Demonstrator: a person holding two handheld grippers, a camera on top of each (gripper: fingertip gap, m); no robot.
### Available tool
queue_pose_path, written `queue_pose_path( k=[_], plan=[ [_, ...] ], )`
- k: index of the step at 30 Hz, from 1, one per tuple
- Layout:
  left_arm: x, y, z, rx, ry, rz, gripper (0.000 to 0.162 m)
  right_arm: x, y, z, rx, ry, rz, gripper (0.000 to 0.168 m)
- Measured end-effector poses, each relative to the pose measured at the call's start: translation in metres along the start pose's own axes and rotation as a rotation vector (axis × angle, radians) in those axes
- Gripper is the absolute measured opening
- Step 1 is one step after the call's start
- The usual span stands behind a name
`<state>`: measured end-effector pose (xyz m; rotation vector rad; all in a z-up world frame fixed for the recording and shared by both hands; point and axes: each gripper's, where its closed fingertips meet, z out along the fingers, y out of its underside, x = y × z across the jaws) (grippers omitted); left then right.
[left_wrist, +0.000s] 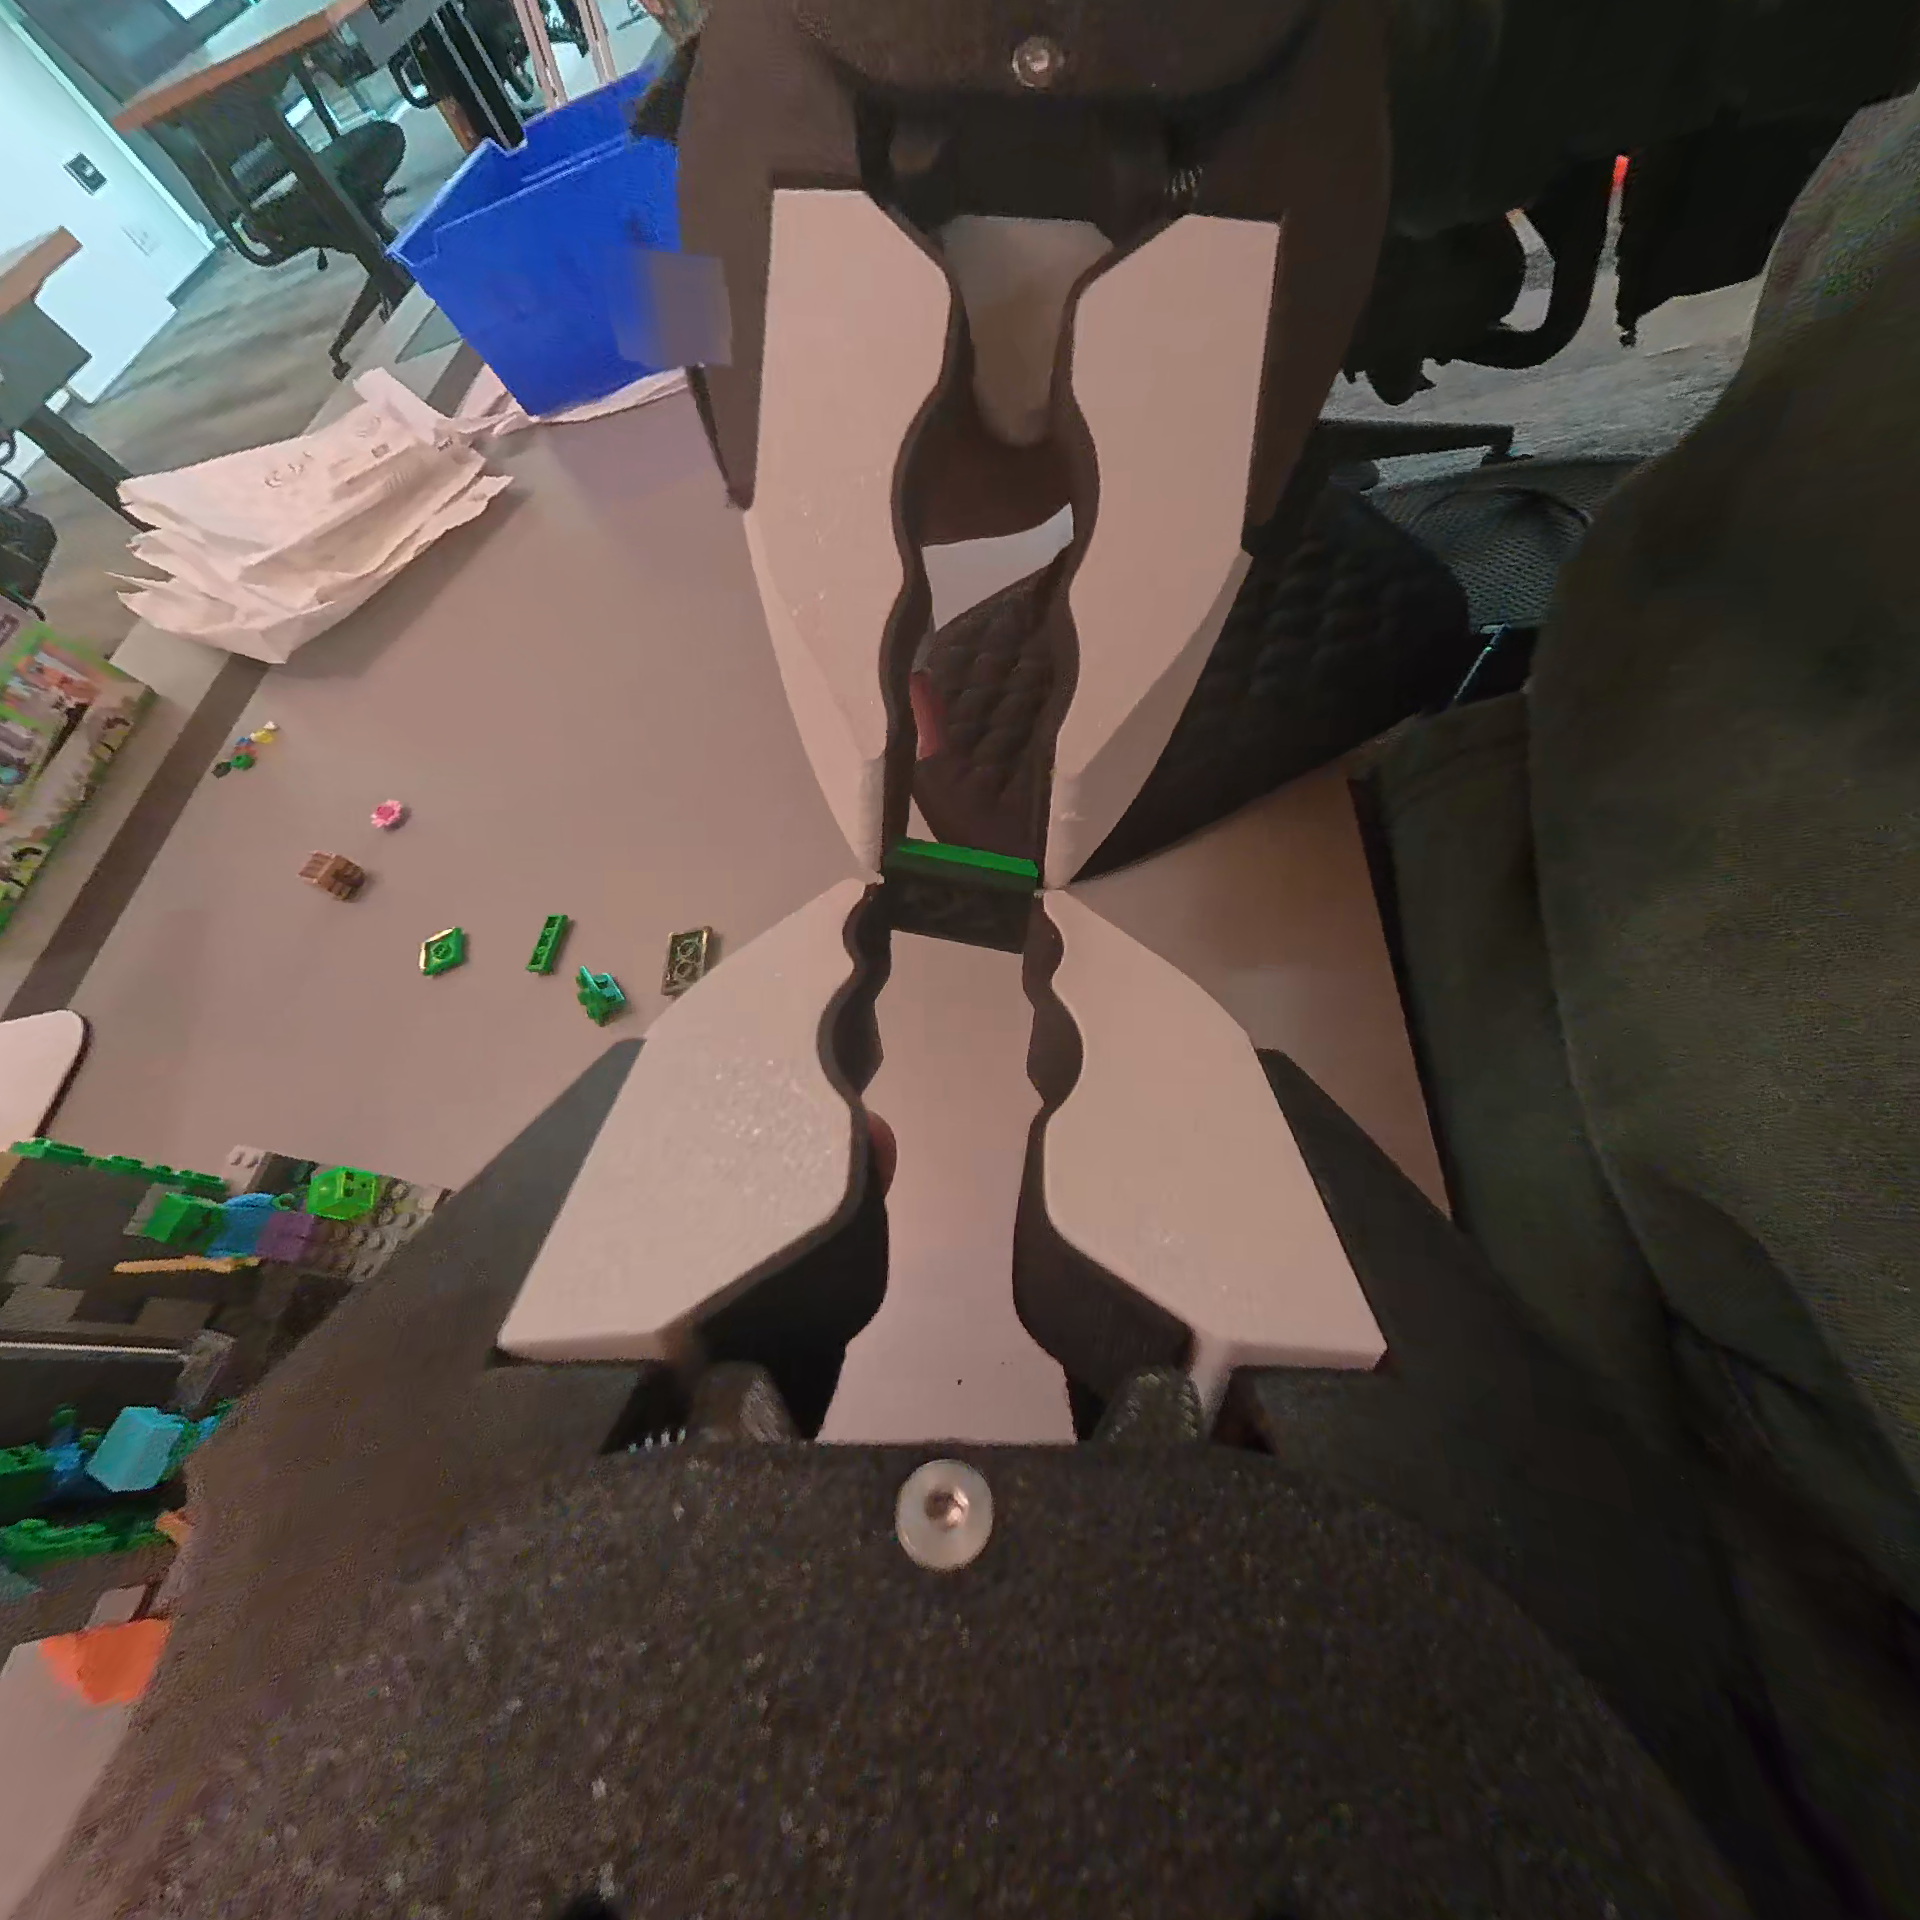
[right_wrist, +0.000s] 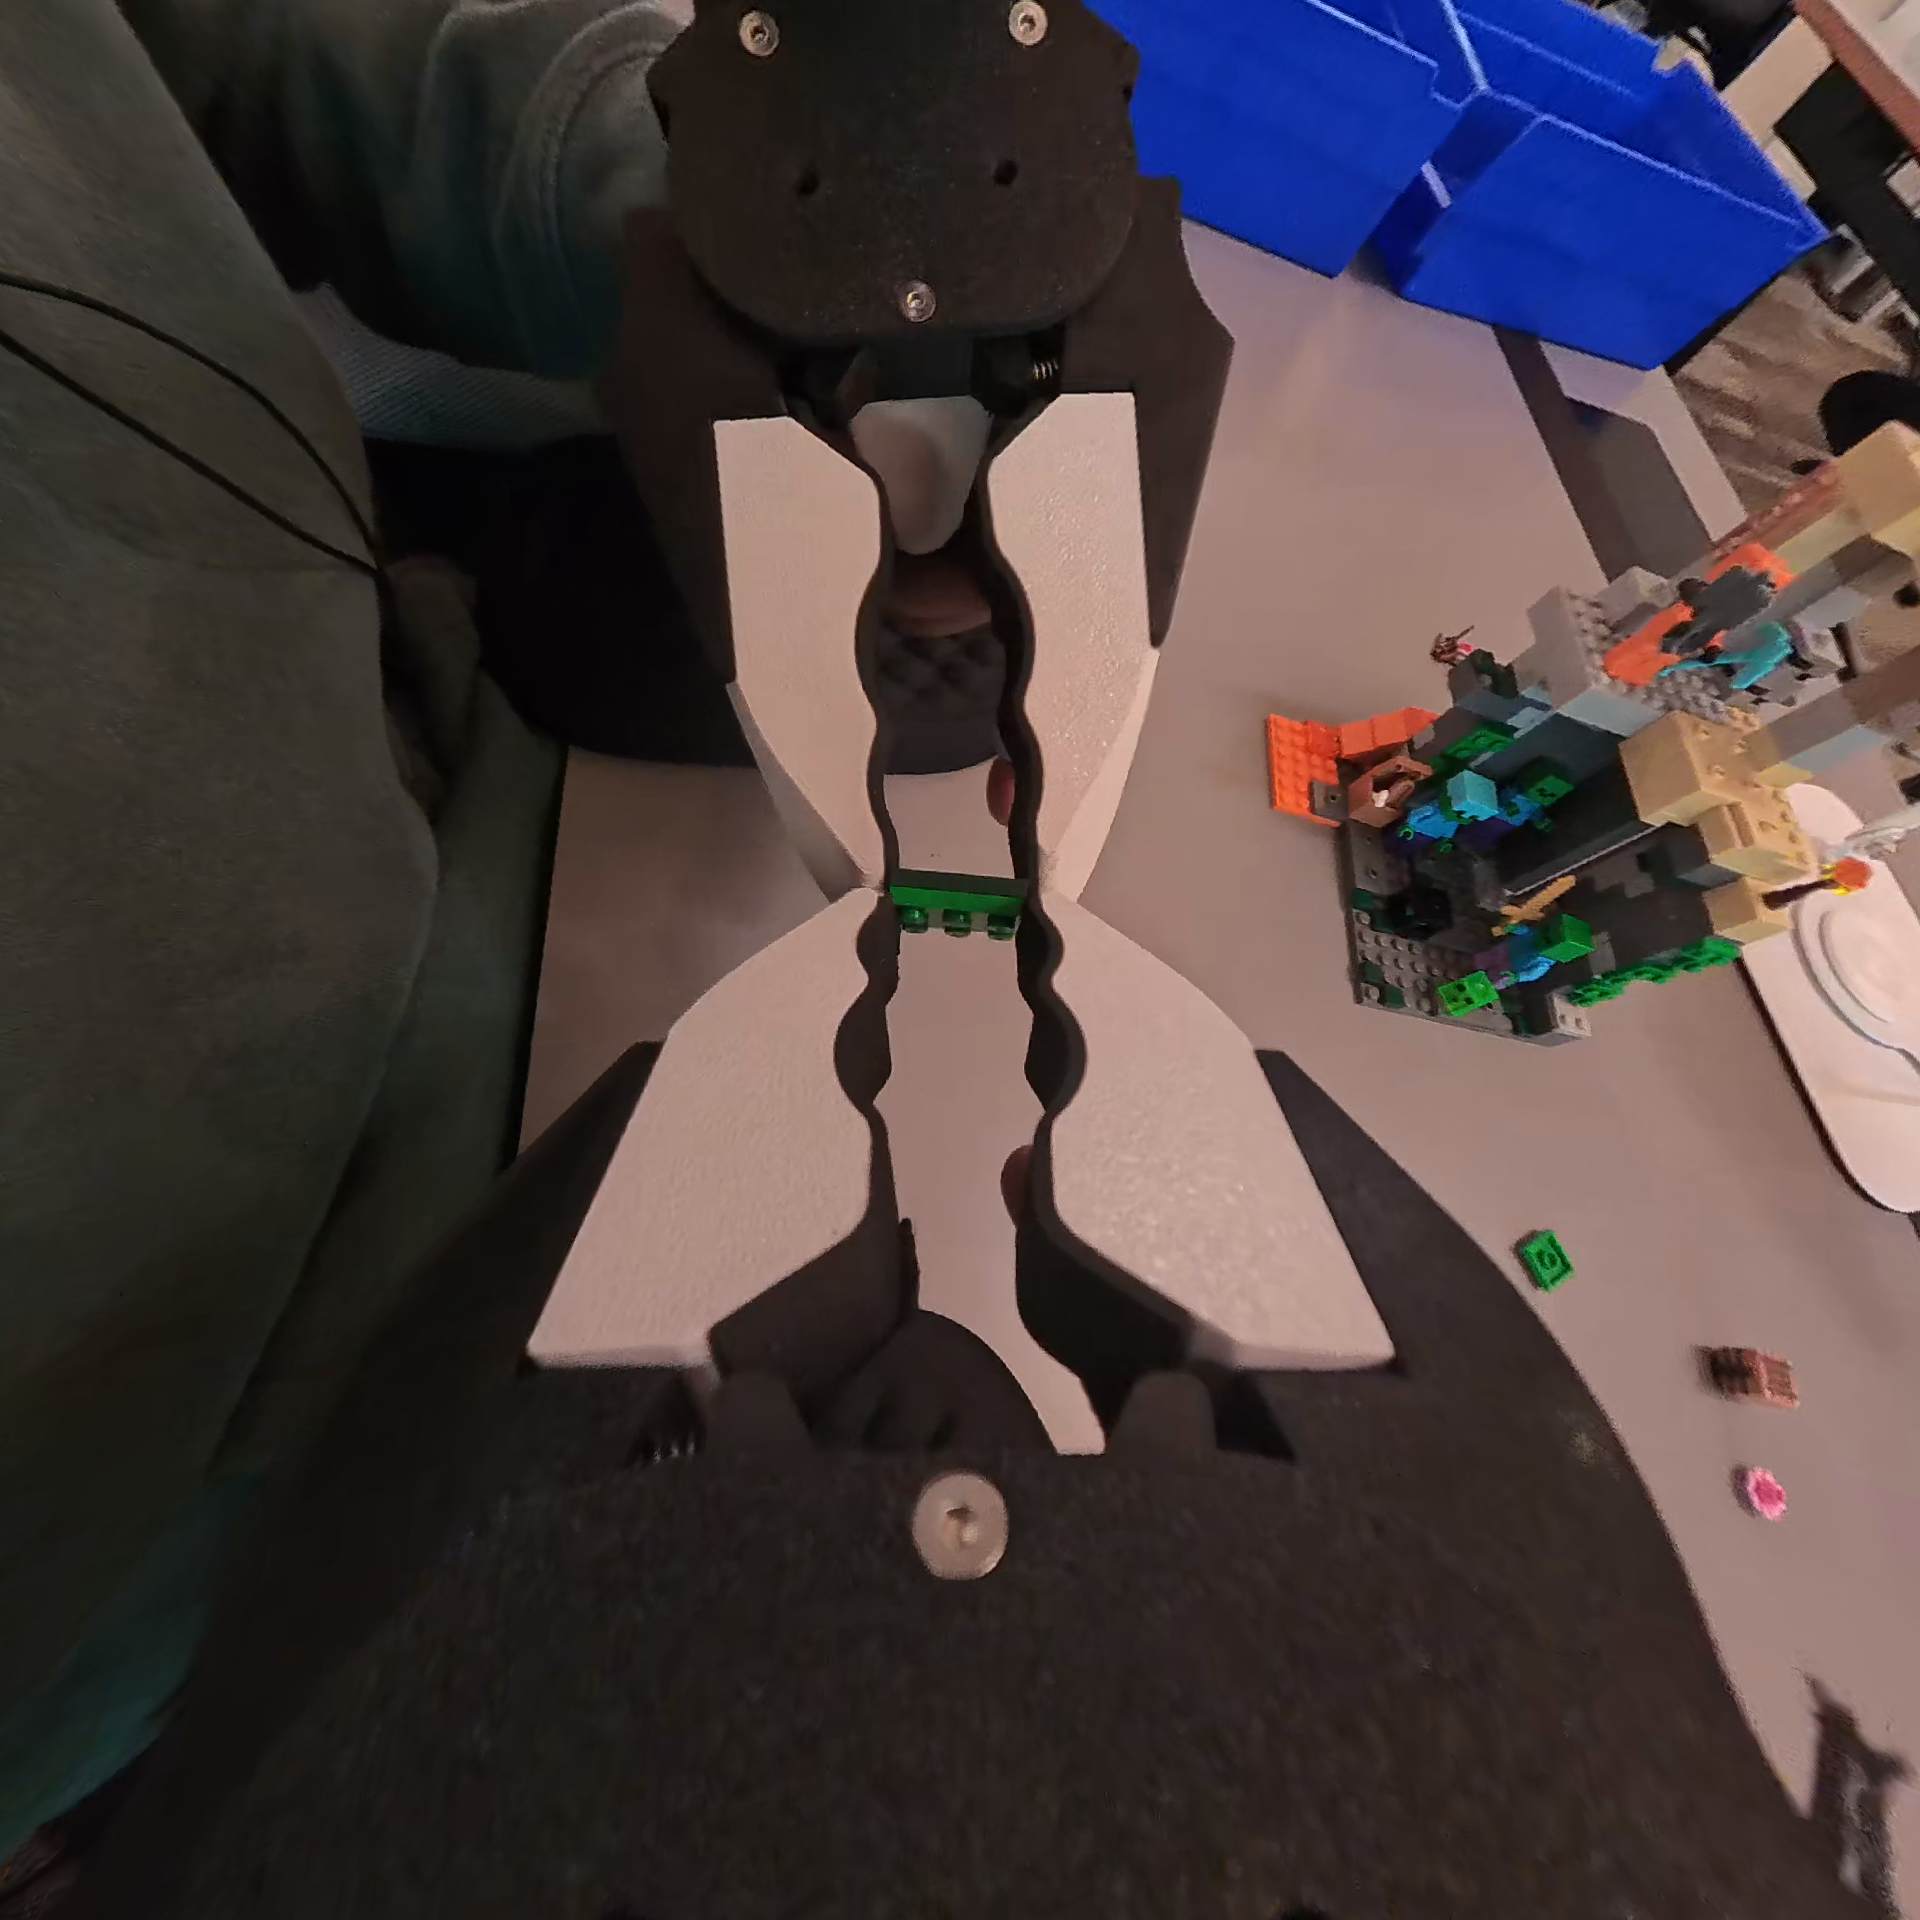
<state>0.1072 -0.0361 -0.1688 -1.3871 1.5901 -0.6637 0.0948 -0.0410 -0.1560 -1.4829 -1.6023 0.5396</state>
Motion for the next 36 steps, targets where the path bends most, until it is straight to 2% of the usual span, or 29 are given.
queue_pose_path(
  k=[11, 13, 16, 23, 26, 30, 33, 36],
  plan=[
    [-0.008, 0.001, 0.001, 0.017, -0.022, -0.115, 0.026, 0.009, 0.004, -0.002, 0.063, 0.135, 0.078, 0.022],
    [-0.012, 0.003, 0.001, 0.005, -0.059, -0.089, 0.026, 0.012, 0.005, -0.003, 0.078, 0.166, 0.096, 0.021],
    [-0.013, 0.008, -0.002, 0.011, -0.064, -0.112, 0.025, 0.021, 0.001, -0.016, 0.145, 0.208, 0.151, 0.0],
    [-0.021, 0.005, -0.002, 0.044, -0.093, -0.11, 0.025, 0.027, 0.017, -0.015, 0.08, 0.229, 0.122, 0.003],
    [-0.022, 0.004, -0.003, 0.092, -0.071, -0.152, 0.025, 0.028, 0.024, -0.015, 0.065, 0.193, 0.144, 0.013],
    [-0.021, -0.004, -0.01, 0.22, 0.0, -0.255, 0.025, 0.017, 0.015, -0.012, 0.138, 0.083, 0.21, 0.02],
    [-0.02, -0.012, -0.016, 0.294, 0.018, -0.272, 0.025, 0.011, 0.002, -0.012, 0.259, -0.068, 0.421, 0.02],
    [-0.018, -0.017, -0.019, 0.324, -0.003, -0.215, 0.025, 0.011, -0.008, -0.013, 0.387, -0.233, 0.7, 0.02]
  ],
)
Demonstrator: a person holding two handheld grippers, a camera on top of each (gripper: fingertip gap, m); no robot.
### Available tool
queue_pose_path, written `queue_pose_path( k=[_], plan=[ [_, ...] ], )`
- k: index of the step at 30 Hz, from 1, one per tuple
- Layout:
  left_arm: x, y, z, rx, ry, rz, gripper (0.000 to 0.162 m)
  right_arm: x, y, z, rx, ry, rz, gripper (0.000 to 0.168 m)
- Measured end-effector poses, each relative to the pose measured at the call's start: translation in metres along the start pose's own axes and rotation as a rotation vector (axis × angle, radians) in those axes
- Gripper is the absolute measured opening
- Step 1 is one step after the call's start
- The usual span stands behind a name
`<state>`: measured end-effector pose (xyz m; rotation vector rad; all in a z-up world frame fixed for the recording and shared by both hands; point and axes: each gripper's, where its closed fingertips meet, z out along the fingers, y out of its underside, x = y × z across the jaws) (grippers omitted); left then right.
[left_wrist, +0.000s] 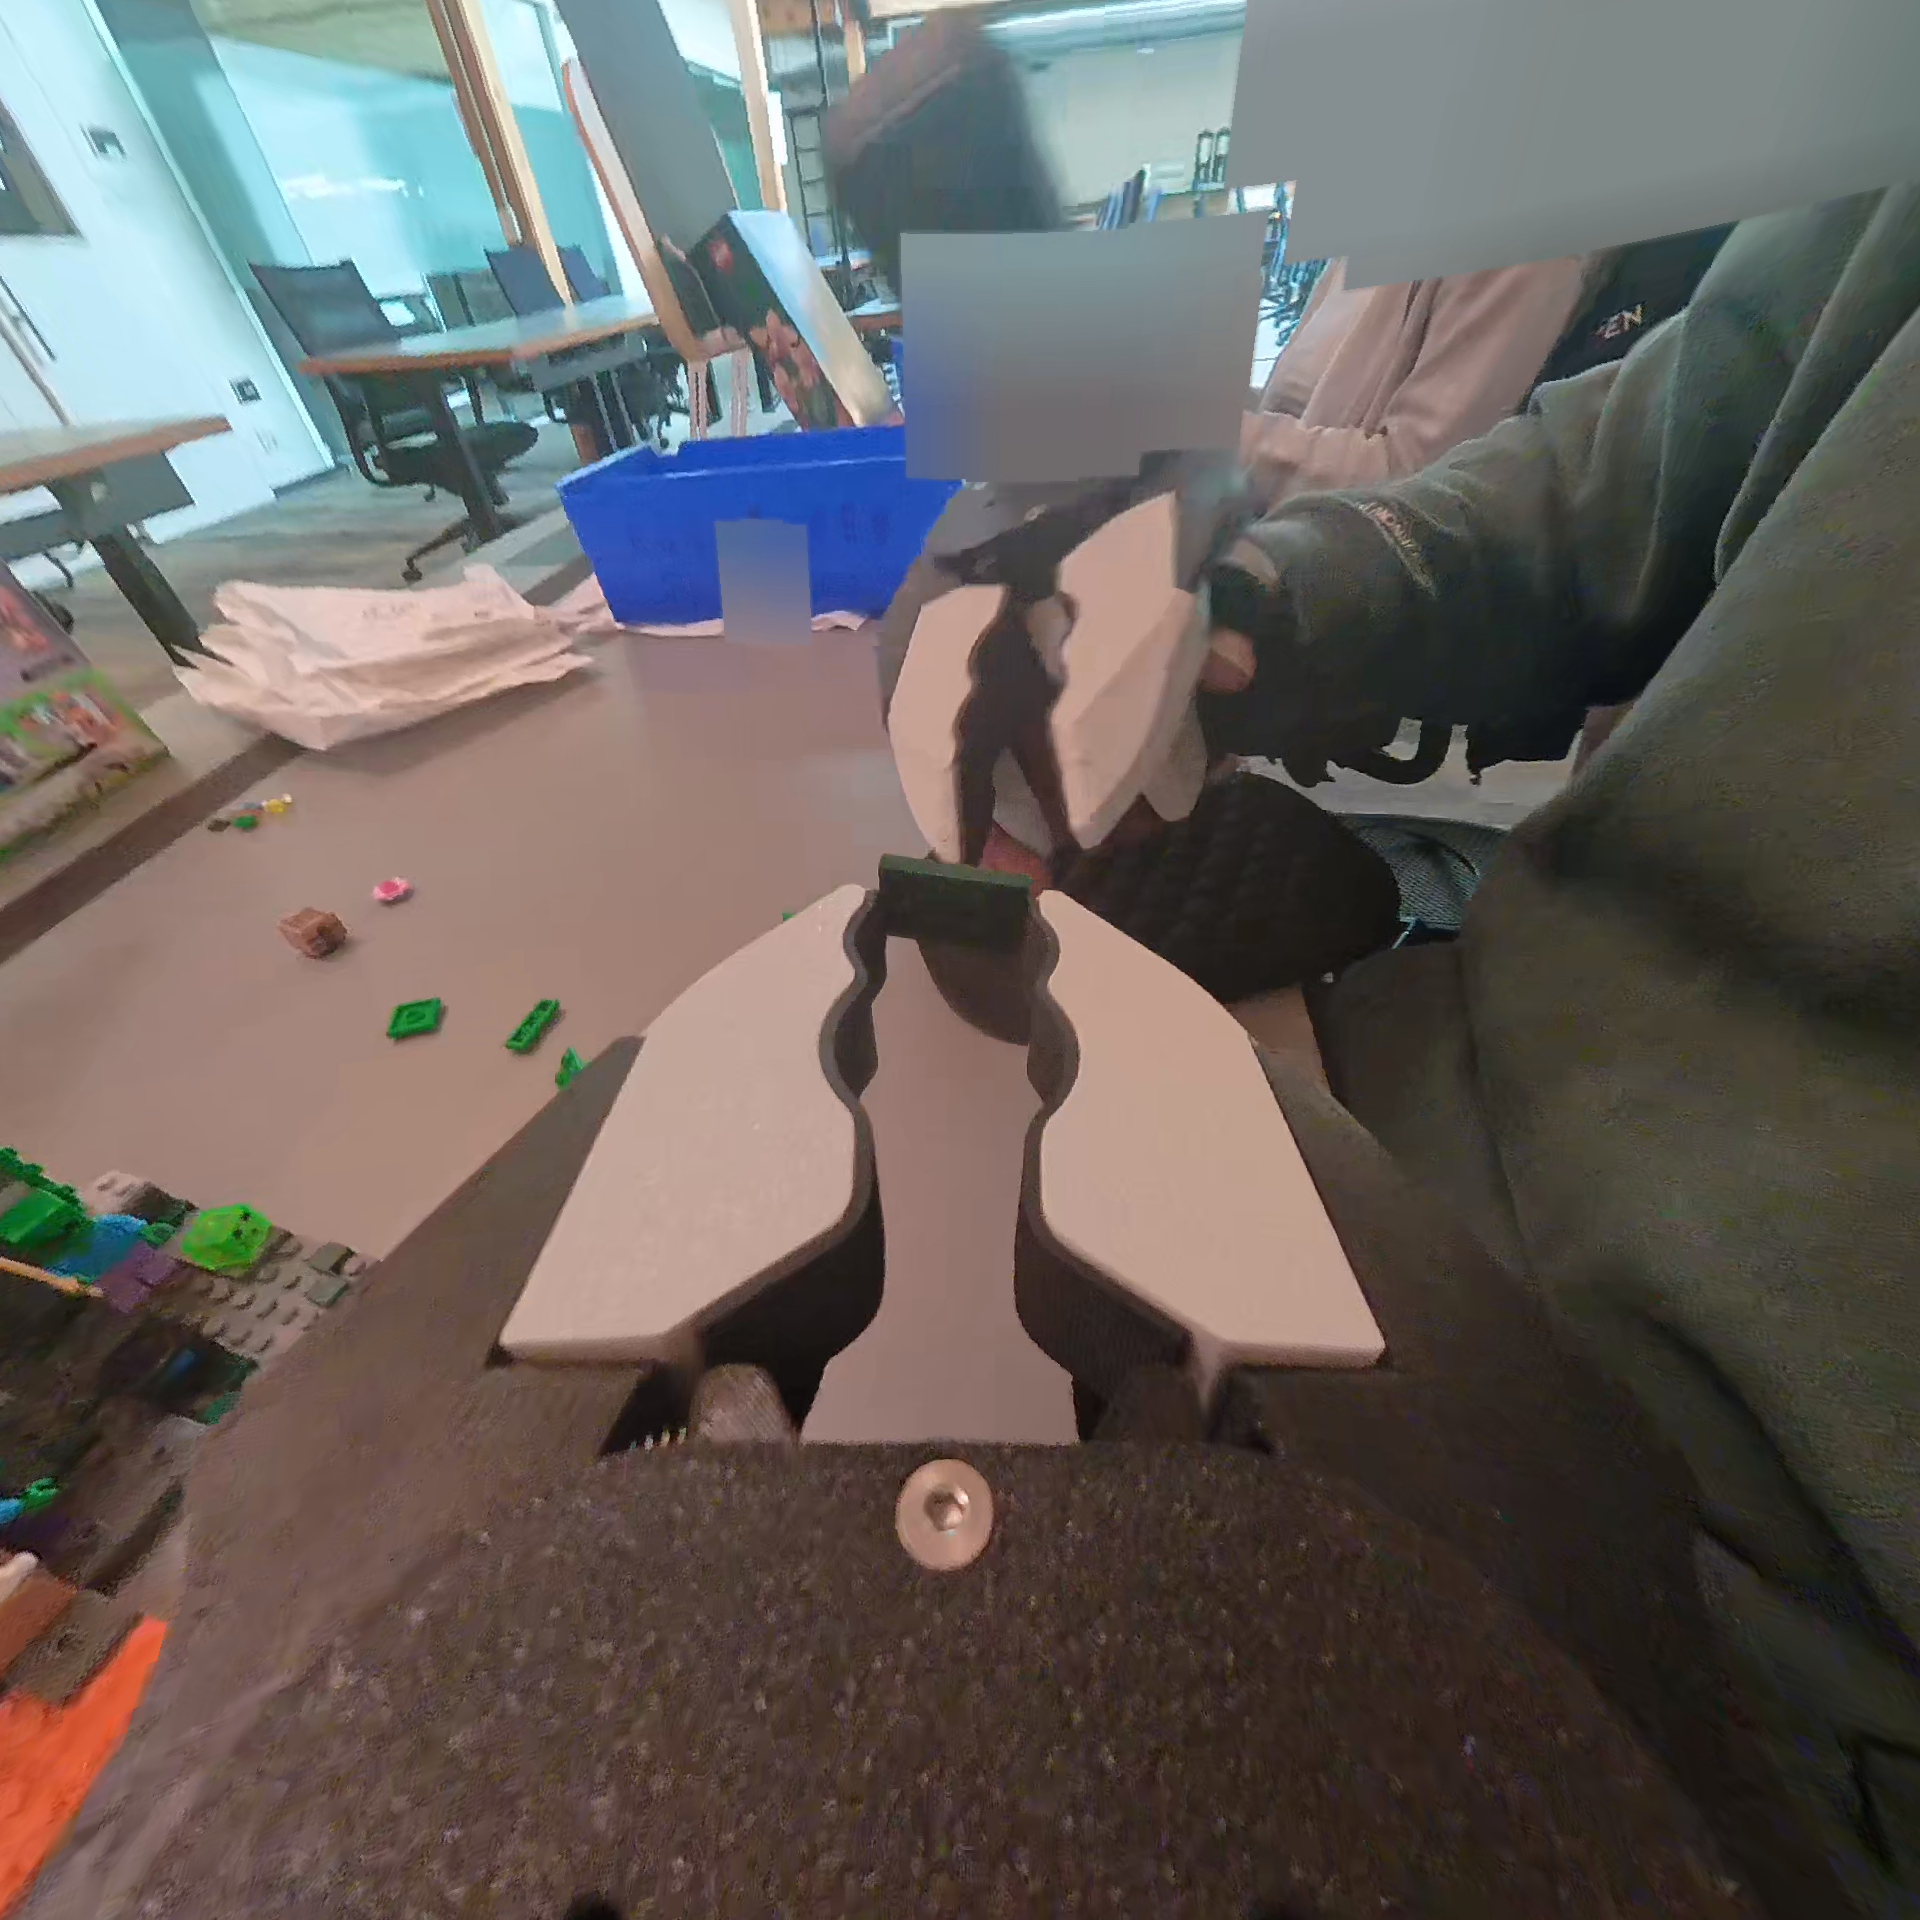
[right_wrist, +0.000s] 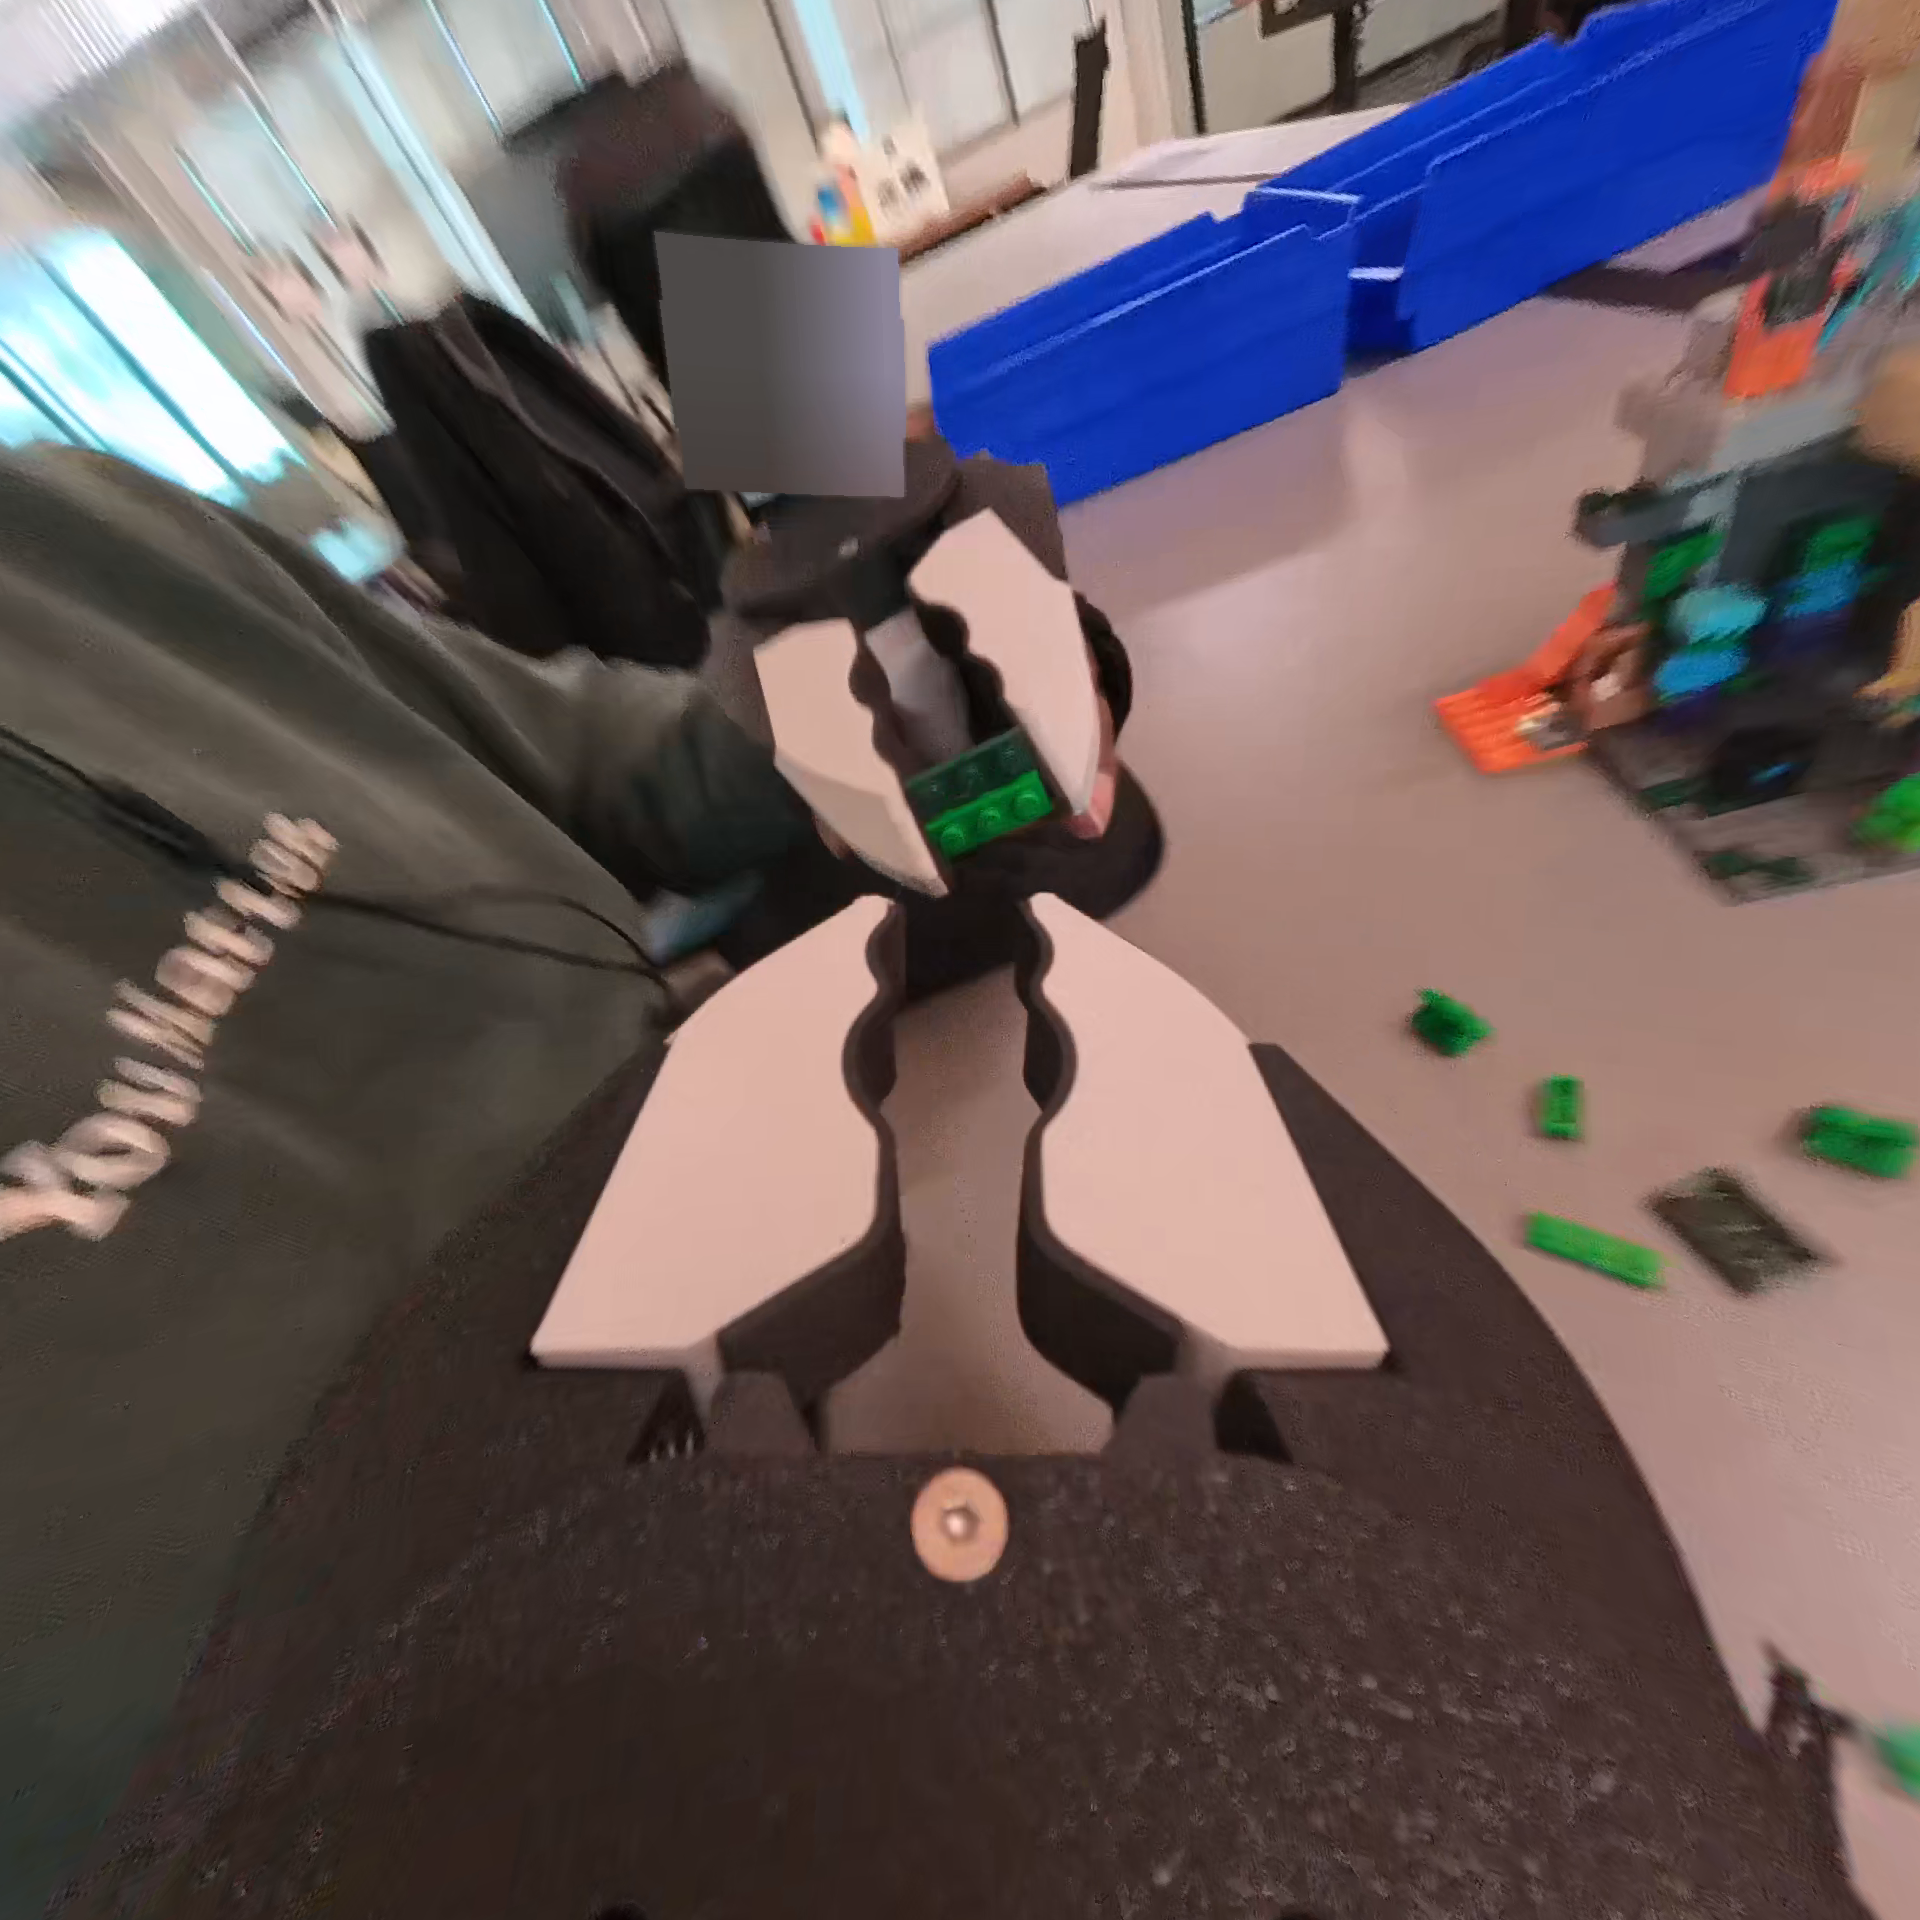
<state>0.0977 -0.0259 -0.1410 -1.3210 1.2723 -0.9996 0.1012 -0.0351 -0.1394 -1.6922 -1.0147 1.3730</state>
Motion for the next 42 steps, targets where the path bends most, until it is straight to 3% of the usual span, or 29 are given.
queue_pose_path(
  k=[6, 12, 17, 21, 29, 36, 42],
  plan=[
    [0.012, -0.009, 0.0, 0.068, -0.017, 0.138, 0.025, -0.006, -0.006, 0.009, 0.144, -0.262, 0.49, 0.02],
    [0.016, -0.013, 0.001, 0.086, -0.041, 0.243, 0.025, -0.019, -0.016, 0.017, 0.192, -0.392, 0.589, 0.018],
    [0.012, -0.009, 0.001, 0.066, -0.062, 0.22, 0.025, -0.013, -0.014, 0.017, 0.182, -0.346, 0.542, 0.014],
    [0.005, -0.003, -0.004, 0.045, -0.054, 0.097, 0.027, -0.002, -0.009, 0.011, 0.089, -0.183, 0.306, 0.014],
    [0.002, 0.007, 0.0, -0.032, 0.023, -0.168, 0.021, 0.017, 0.002, 0.011, -0.195, 0.26, -0.561, 0.014],
    [0.006, 0.014, 0.003, -0.093, 0.041, -0.143, 0.007, 0.017, 0.006, 0.013, -0.286, 0.361, -0.875, 0.014],
    [0.007, 0.02, 0.005, -0.138, 0.039, -0.122, 0.009, 0.018, 0.009, 0.014, -0.388, 0.45, -1.156, 0.014]
  ],
)
